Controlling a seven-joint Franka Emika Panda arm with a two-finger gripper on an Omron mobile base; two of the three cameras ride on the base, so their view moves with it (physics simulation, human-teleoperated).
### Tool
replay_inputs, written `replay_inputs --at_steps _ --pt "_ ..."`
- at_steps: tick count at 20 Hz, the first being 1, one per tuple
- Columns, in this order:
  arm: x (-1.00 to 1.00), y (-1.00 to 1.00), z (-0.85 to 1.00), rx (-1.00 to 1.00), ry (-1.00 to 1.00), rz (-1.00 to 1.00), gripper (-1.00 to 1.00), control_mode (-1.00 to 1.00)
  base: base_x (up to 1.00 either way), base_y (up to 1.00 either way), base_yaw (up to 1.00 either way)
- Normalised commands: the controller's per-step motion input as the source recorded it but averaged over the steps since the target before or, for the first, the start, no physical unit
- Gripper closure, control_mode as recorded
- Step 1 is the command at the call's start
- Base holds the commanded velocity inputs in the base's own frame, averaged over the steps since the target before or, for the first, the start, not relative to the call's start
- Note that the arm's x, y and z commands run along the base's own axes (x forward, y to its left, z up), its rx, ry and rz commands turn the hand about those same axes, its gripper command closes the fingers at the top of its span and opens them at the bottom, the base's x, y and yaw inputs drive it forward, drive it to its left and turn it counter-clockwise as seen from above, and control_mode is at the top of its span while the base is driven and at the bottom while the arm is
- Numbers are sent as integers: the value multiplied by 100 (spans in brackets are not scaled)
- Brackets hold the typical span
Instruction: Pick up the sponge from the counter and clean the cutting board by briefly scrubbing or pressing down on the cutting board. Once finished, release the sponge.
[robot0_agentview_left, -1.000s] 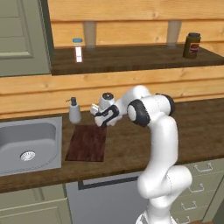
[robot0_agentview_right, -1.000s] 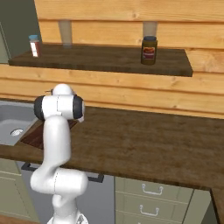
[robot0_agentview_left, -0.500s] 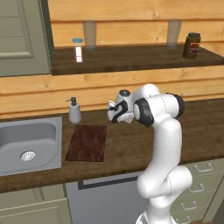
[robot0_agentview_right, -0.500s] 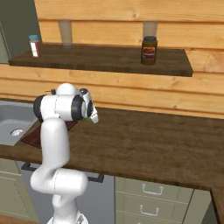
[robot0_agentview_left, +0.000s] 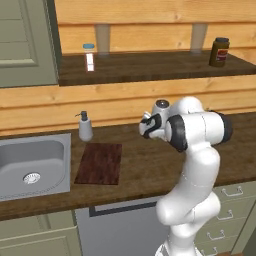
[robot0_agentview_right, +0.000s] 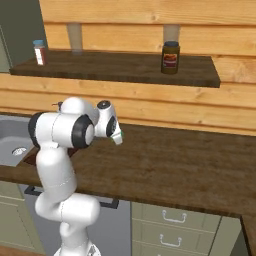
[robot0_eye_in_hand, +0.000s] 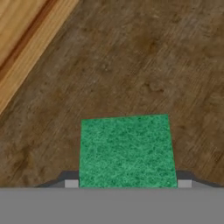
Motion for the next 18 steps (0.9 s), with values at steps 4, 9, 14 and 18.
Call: replay_inputs --at_steps 4,9,14,18 --pt "-86 -3 -5 0 0 0 100 -100 0 0 0" --pt "-100 -11 -6 2 0 0 100 -100 0 0 0" --pt "-27 -1 -2 0 0 0 -100 -100 0 0 0" --pt "0 -5 0 0 0 0 -100 -100 0 0 0"
